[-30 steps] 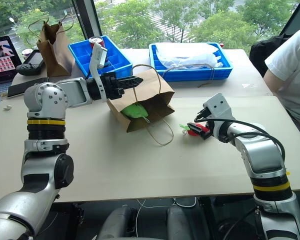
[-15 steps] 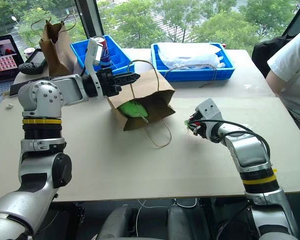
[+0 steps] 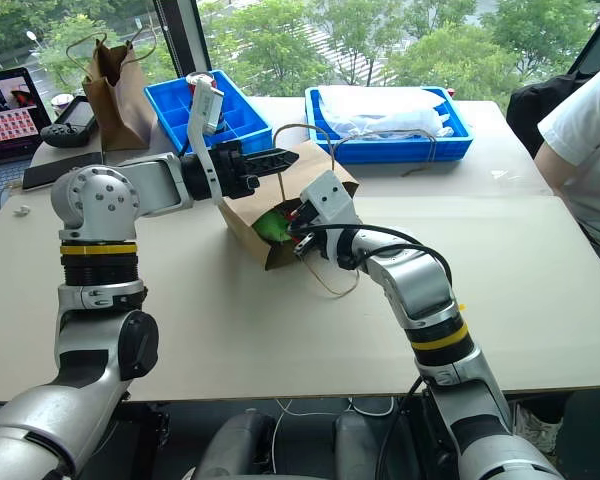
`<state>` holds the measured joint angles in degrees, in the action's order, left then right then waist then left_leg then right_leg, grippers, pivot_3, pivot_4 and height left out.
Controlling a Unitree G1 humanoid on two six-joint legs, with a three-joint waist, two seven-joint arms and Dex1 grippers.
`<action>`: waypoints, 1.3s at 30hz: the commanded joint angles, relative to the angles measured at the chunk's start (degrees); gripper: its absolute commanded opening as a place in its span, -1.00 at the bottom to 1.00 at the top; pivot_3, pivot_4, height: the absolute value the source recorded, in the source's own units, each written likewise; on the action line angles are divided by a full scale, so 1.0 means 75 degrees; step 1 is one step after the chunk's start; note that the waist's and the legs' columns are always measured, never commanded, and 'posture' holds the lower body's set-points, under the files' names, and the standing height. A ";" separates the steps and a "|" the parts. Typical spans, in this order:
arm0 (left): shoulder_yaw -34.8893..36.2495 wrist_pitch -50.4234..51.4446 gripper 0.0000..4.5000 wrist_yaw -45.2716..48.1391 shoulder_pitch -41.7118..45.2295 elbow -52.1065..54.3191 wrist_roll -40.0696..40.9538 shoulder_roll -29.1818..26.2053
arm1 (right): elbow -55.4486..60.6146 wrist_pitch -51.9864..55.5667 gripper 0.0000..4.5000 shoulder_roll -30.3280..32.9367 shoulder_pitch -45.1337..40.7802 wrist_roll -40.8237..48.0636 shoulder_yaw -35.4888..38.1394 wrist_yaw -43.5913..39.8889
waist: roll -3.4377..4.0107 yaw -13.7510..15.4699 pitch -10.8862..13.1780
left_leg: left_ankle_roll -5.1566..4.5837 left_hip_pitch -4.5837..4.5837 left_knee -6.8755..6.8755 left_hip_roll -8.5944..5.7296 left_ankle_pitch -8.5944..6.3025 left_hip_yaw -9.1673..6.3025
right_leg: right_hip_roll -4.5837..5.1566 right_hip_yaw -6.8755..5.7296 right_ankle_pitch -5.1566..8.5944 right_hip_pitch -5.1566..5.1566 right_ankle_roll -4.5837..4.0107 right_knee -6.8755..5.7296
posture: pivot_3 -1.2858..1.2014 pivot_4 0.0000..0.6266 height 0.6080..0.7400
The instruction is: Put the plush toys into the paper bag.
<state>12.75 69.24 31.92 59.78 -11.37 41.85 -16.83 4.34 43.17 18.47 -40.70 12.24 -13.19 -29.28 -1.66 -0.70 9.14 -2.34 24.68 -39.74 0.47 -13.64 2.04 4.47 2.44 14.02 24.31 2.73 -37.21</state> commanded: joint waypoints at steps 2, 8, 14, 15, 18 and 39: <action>0.0120 0.0189 -1.00 -0.0029 -0.0053 0.0530 0.0286 -0.0143 | -0.0956 -0.1500 -0.98 -0.0234 -0.0245 -0.0397 0.0046 -0.0056 | 0.0000 -0.0020 0.0000 | 0.0003 0.0000 0.0005 0.0002 0.0001 0.0000 | -0.0002 0.0000 0.0000 0.0003 0.0000 -0.0002 | 0.03 -0.52 1.00; 0.0168 0.0300 -1.00 -0.0079 -0.0117 0.0688 0.0414 -0.0207 | -0.2697 -0.3286 -0.98 -0.0820 -0.0611 -0.0583 0.0563 0.0341 | 0.0000 -0.0046 0.0000 | 0.0009 -0.0002 0.0007 0.0005 0.0005 0.0000 | -0.0004 0.0001 -0.0002 0.0004 -0.0003 -0.0002 | 0.03 -0.52 1.00; 0.0153 0.0271 -1.00 -0.0082 -0.0155 0.0717 0.0456 -0.0203 | -0.4290 -0.4843 -0.98 -0.1418 -0.1109 -0.0656 0.1030 0.0702 | 0.0001 -0.0076 0.0000 | 0.0027 -0.0004 0.0017 0.0013 0.0015 0.0000 | -0.0006 0.0001 -0.0005 0.0007 -0.0008 -0.0008 | 0.03 -0.52 1.00; 0.0154 0.0284 -1.00 -0.0083 -0.0161 0.0734 0.0485 -0.0203 | -0.4666 -0.5080 -0.98 -0.1464 -0.1225 -0.0638 0.1190 0.0851 | 0.0001 -0.0076 0.0000 | 0.0028 -0.0004 0.0021 0.0015 0.0015 -0.0001 | -0.0006 -0.0001 -0.0006 0.0007 -0.0009 -0.0024 | 0.03 -0.52 1.00; 0.0152 0.0294 -1.00 -0.0101 -0.0156 0.0749 0.0546 -0.0211 | -0.5448 -0.5416 -0.53 -0.1584 -0.1466 -0.0471 0.1507 0.0887 | 0.0001 -0.0057 0.0000 | 0.0032 -0.0004 0.0024 0.0012 0.0018 -0.0001 | -0.0002 -0.0001 -0.0006 0.0010 -0.0009 -0.0051 | 0.03 -0.52 1.00; -0.0142 -0.0342 -1.00 0.0148 0.0081 0.0050 0.0281 -0.0289 | 0.0495 -0.1670 0.75 -0.0178 0.1312 -0.0329 0.1000 -0.0212 | 0.0002 -0.0142 0.0001 | 0.0044 -0.0013 0.0069 0.0014 0.0027 -0.0002 | -0.0005 0.0001 -0.0006 0.0022 -0.0009 -0.0052 | 0.03 -0.52 1.00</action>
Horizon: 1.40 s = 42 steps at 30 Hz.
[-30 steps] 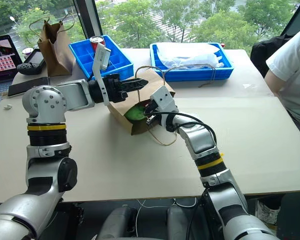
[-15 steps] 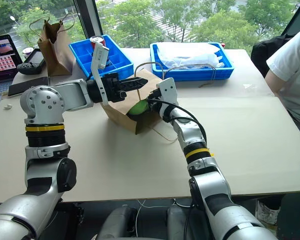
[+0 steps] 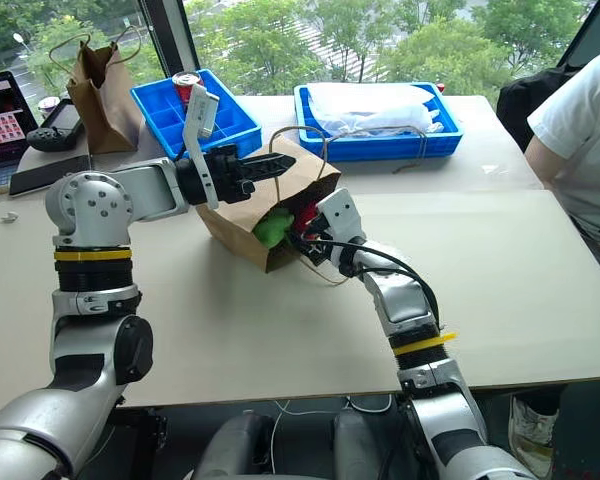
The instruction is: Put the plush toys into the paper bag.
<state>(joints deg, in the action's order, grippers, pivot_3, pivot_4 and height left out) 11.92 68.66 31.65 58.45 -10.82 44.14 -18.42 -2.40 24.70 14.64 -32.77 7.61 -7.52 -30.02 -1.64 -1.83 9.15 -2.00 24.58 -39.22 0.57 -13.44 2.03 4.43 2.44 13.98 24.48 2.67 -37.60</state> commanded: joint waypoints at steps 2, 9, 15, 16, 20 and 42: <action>-0.0085 -0.0342 -1.00 0.0255 0.0281 -0.0117 -0.0066 -0.0082 | 0.2103 0.1323 0.75 0.0651 0.0538 0.0426 0.0268 -0.0203 | 0.0000 0.0040 0.0000 | -0.0001 -0.0002 0.0000 0.0000 0.0001 0.0000 | -0.0001 -0.0001 0.0000 -0.0001 0.0000 0.0001 | 0.03 -0.52 1.00; -0.0172 -0.0491 -1.00 0.0422 0.0340 -0.0317 -0.0146 -0.0044 | 0.3239 0.2539 0.75 0.1363 0.1001 0.0648 0.0365 -0.0206 | -0.0001 0.0092 0.0001 | -0.0011 -0.0002 0.0000 -0.0006 0.0006 0.0003 | -0.0002 0.0000 0.0000 -0.0003 0.0000 0.0006 | 0.03 -0.52 1.00; -0.0187 -0.0497 -1.00 0.0494 0.0397 -0.0370 -0.0150 -0.0086 | 0.3684 0.3587 0.75 0.2067 0.1458 0.0767 0.0184 -0.0364 | -0.0002 0.0164 0.0001 | -0.0020 -0.0002 0.0000 -0.0014 0.0011 0.0002 | 0.0001 0.0000 0.0001 -0.0011 0.0000 0.0028 | 0.03 -0.52 1.00; -0.0189 -0.0498 -1.00 0.0500 0.0398 -0.0370 -0.0148 -0.0087 | 0.3666 0.3608 0.75 0.2088 0.1504 0.0760 0.0121 -0.0349 | -0.0002 0.0159 0.0001 | -0.0021 -0.0001 0.0000 -0.0016 0.0011 0.0001 | 0.0002 -0.0001 0.0001 -0.0014 0.0000 0.0063 | 0.03 -0.52 1.00; -0.0228 -0.0540 -1.00 0.0543 0.0433 -0.0439 -0.0176 -0.0100 | 0.2944 0.3117 0.75 0.1860 0.1327 0.0445 -0.0284 -0.0198 | -0.0002 0.0129 0.0001 | -0.0023 -0.0003 0.0000 -0.0016 0.0012 0.0002 | 0.0000 0.0001 0.0001 -0.0017 0.0000 0.0068 | 0.03 -0.52 1.00; -0.0117 -0.0660 -1.00 0.0483 0.0458 -0.0440 -0.0248 -0.0113 | 0.1476 0.2414 -0.97 0.2142 0.0852 -0.0260 -0.0226 -0.0172 | -0.0003 0.0251 0.0001 | -0.0036 -0.0036 -0.0001 -0.0030 0.0031 0.0003 | 0.0016 0.0003 -0.0006 -0.0049 -0.0006 0.0063 | 0.03 -0.52 1.00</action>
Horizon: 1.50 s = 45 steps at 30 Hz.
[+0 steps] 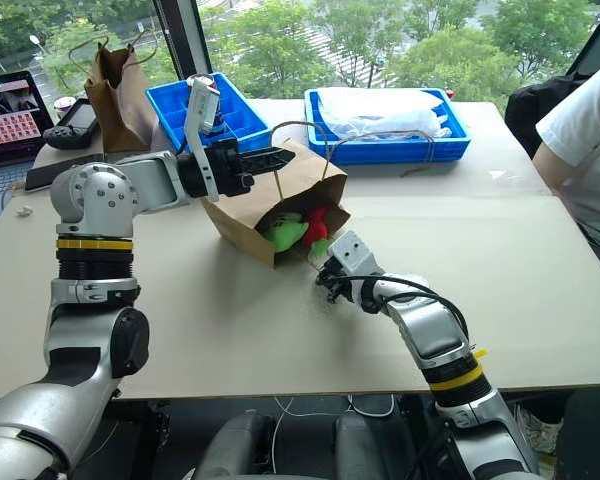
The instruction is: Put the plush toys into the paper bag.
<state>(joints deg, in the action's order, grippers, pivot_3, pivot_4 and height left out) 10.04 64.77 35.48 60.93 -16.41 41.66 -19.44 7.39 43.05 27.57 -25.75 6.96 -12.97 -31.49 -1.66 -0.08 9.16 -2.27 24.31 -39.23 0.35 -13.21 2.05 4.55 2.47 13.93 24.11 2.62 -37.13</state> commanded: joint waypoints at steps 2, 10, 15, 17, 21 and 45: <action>0.0164 -0.0132 -1.00 -0.0055 0.0116 0.0338 0.0104 0.0034 | 0.0367 -0.0077 -0.97 0.0709 -0.0412 -0.0115 0.0858 0.0016 | 0.0000 0.0011 0.0000 | -0.0001 0.0008 0.0000 -0.0003 0.0000 0.0000 | 0.0002 0.0000 -0.0001 0.0009 0.0001 0.0002 | 0.03 -0.52 1.00; 0.0277 -0.0238 -1.00 -0.0170 0.0083 0.0357 0.0126 0.0146 | 0.0994 -0.0651 -0.97 0.1964 -0.2468 0.0085 0.1292 -0.1064 | 0.0000 -0.0111 0.0000 | -0.0001 0.0008 0.0026 0.0006 -0.0001 0.0002 | -0.0012 0.0002 0.0000 0.0024 0.0001 0.0005 | 0.03 -0.52 1.00; 0.0338 -0.0294 -1.00 -0.0245 0.0012 0.0421 0.0148 0.0255 | 0.0877 -0.0892 -0.97 0.2209 -0.3506 0.0098 0.0966 -0.1795 | 0.0000 -0.0097 0.0000 | -0.0001 0.0009 0.0030 0.0006 -0.0001 0.0001 | -0.0009 0.0000 -0.0001 0.0022 0.0000 0.0010 | 0.03 -0.52 1.00; 0.0389 -0.0309 -1.00 -0.0296 -0.0044 0.0474 0.0156 0.0261 | 0.1007 -0.0828 -0.97 0.2234 -0.3658 0.0170 0.0736 -0.2130 | 0.0000 -0.0086 0.0000 | -0.0001 0.0011 0.0030 0.0005 -0.0001 0.0002 | -0.0006 0.0000 -0.0001 0.0020 0.0001 0.0009 | 0.03 -0.52 1.00; 0.0492 -0.0321 -1.00 -0.0415 -0.0129 0.0578 0.0168 0.0255 | 0.1288 -0.0590 -0.97 0.2247 -0.3542 0.0273 0.0525 -0.2450 | 0.0000 -0.0075 0.0000 | -0.0002 0.0021 0.0030 0.0003 -0.0001 0.0002 | 0.0000 0.0000 -0.0001 0.0025 0.0001 0.0006 | 0.03 -0.52 1.00; 0.0575 0.0224 -1.00 -0.0670 0.0261 0.1177 0.0589 0.0058 | 0.2060 0.0451 -0.97 0.2921 -0.3620 0.0642 0.0752 -0.2903 | 0.0000 -0.0078 0.0000 | -0.0002 0.0032 0.0031 0.0004 -0.0001 0.0001 | 0.0003 -0.0004 -0.0001 0.0032 0.0000 0.0004 | 0.03 -0.52 1.00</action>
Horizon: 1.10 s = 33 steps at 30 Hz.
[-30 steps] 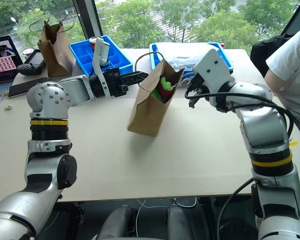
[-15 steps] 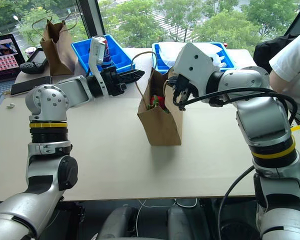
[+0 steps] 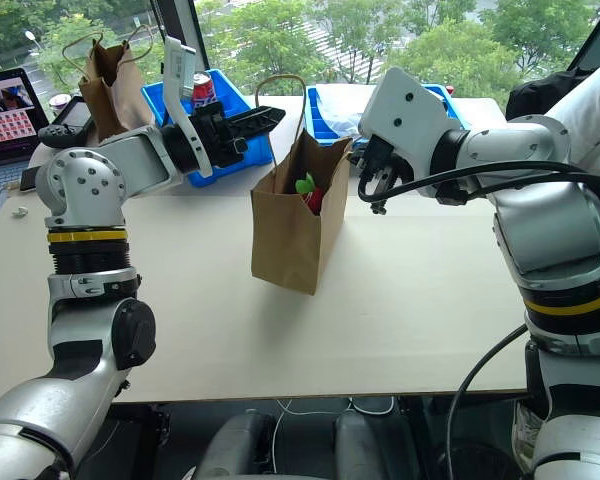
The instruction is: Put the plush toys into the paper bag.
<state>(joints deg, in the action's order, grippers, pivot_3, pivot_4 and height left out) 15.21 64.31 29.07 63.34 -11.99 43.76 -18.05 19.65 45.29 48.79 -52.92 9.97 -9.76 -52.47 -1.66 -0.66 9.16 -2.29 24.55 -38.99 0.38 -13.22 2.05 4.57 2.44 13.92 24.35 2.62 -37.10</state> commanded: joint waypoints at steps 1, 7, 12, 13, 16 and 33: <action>-0.0153 0.0362 -1.00 0.0217 -0.0134 0.0670 0.0333 -0.0167 | 0.0455 0.0178 -0.97 0.0096 0.0028 0.0272 0.0332 -0.0097 | 0.0000 0.0000 0.0000 | 0.0000 0.0000 0.0000 0.0001 0.0000 0.0000 | 0.0000 0.0000 0.0000 0.0000 0.0000 -0.0002 | 0.03 -0.52 1.00; -0.0284 0.0643 -1.00 0.0446 -0.0415 0.0970 0.0465 -0.0427 | 0.0565 0.0186 -0.97 0.0175 0.0337 0.0190 0.0236 0.0065 | 0.0000 0.0000 0.0000 | 0.0000 -0.0001 -0.0003 0.0000 0.0000 0.0001 | 0.0001 0.0001 0.0000 0.0002 0.0000 0.0002 | 0.03 -0.52 1.00; -0.0828 0.0748 -1.00 0.1118 -0.0595 0.1308 0.0389 -0.0962 | 0.0539 0.0389 -0.97 -0.0038 0.0312 0.0382 0.0399 0.0269 | 0.0000 -0.0006 0.0000 | 0.0001 -0.0004 -0.0002 0.0001 0.0000 0.0000 | -0.0001 0.0001 0.0000 0.0002 0.0000 0.0003 | 0.03 -0.52 1.00; -0.0853 0.0734 -0.87 0.1323 -0.0564 0.1290 0.0438 -0.1087 | 0.0552 0.0481 -0.85 -0.0119 0.0275 0.0509 0.0503 0.0294 | 0.0000 -0.0007 0.0000 | 0.0001 -0.0004 -0.0002 0.0000 0.0001 0.0001 | -0.0001 0.0002 0.0000 0.0001 0.0000 0.0001 | 0.03 -0.52 1.00; -0.0816 0.0686 -0.51 0.1950 -0.0405 0.1184 0.0638 -0.1441 | 0.0643 0.0759 -0.48 -0.0250 0.0173 0.0874 0.0781 0.0295 | 0.0000 -0.0006 0.0000 | 0.0001 -0.0003 -0.0002 0.0002 0.0001 0.0001 | -0.0004 0.0002 0.0000 0.0004 -0.0001 0.0001 | 0.03 -0.52 1.00; -0.1184 -0.1999 0.97 0.7731 -0.1874 0.0679 -0.0112 -0.5342 | 0.1204 0.2803 0.97 0.1469 0.0937 0.4242 0.3445 -0.1019 | 0.0005 -0.0015 0.0003 | -0.0008 -0.0013 0.0003 0.0025 -0.0004 0.0022 | -0.0015 -0.0003 0.0003 -0.0006 -0.0004 0.0027 | 0.03 -0.52 1.00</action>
<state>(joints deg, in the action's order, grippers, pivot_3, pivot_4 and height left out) 6.94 54.27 81.75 52.03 -9.76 44.67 -55.77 26.78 63.88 57.67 -48.35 38.73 12.99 -58.50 -1.62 -0.78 9.18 -2.36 24.43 -38.97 0.64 -13.26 2.28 4.45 2.41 13.96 24.27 2.57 -36.84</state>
